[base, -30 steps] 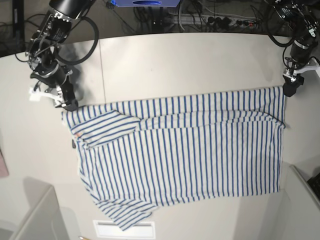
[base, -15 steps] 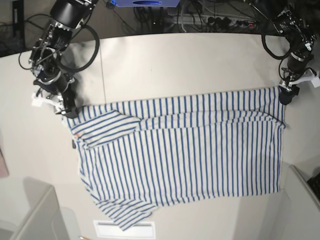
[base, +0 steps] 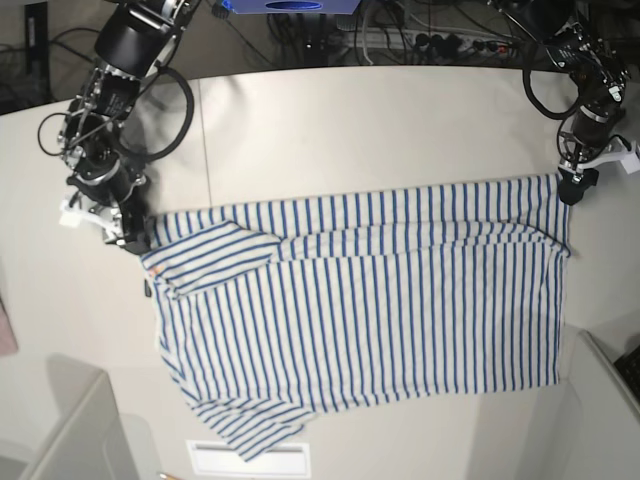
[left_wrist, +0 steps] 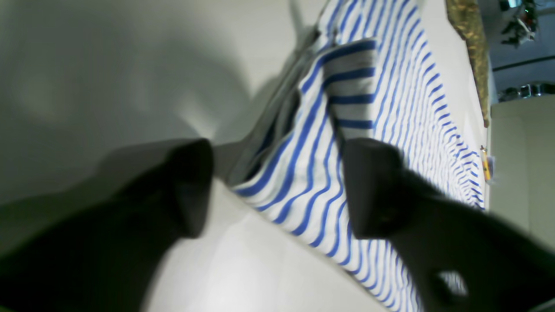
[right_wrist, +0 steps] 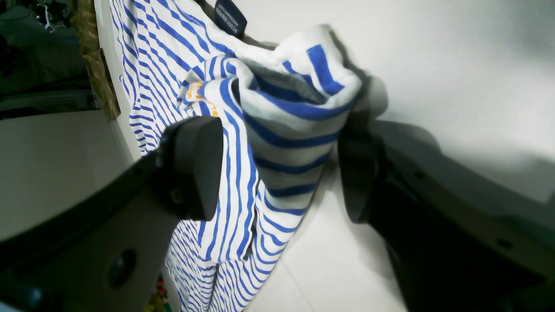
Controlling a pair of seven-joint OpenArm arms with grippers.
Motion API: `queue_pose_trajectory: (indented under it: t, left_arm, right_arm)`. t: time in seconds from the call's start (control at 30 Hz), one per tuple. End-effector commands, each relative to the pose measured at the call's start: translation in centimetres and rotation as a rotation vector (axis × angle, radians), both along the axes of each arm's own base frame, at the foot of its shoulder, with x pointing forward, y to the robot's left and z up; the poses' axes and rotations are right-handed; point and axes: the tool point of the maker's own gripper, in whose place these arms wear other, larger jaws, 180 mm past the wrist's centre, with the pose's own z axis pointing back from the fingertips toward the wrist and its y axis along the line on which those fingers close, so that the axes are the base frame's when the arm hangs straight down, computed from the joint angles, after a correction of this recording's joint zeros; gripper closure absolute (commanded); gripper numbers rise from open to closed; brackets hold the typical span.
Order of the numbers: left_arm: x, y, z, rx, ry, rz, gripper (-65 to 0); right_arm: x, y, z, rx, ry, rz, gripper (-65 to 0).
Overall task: Fold the T-shirt properly
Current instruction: 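Regrasp the shirt's collar-side edge with both grippers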
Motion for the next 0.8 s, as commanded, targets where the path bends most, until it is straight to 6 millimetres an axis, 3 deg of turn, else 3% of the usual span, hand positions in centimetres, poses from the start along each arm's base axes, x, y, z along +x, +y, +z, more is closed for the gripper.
queue_pose_trajectory:
  t: [0.0,0.1,0.23,0.43,0.53,0.77]
  left_arm:
    - [-0.2,0.3,0.1,0.007,0.015,-0.002,-31.3]
    - [-0.2,0.3,0.1,0.006,0.016,-0.003,-16.9]
    - [-0.1,0.3,0.1,0.006,0.017,-0.006,-1.3]
    - [0.0,0.4,0.4,0.014,0.014,-0.008,0.0]
    - [0.0,0.6,0.6,0.019,0.010,-0.009,0.0]
    - [2.0,1.0,4.2,0.136,-0.025,-0.093,0.0]
  right_arm:
    - [-1.1,0.1,-1.3,-0.001,0.071,0.007,-39.5]
    - [-1.1,0.1,-1.3,-0.001,0.071,0.007,-35.1]
    - [-0.9,-0.6,-1.0,-0.018,0.067,0.007,-21.5]
    - [0.5,-0.8,-0.3,-0.009,0.042,-0.001,-1.2]
    - [1.2,-0.9,0.3,-0.012,0.022,-0.002,0.0]
    - [1.5,-2.0,3.4,-0.076,-0.045,-0.005,0.0]
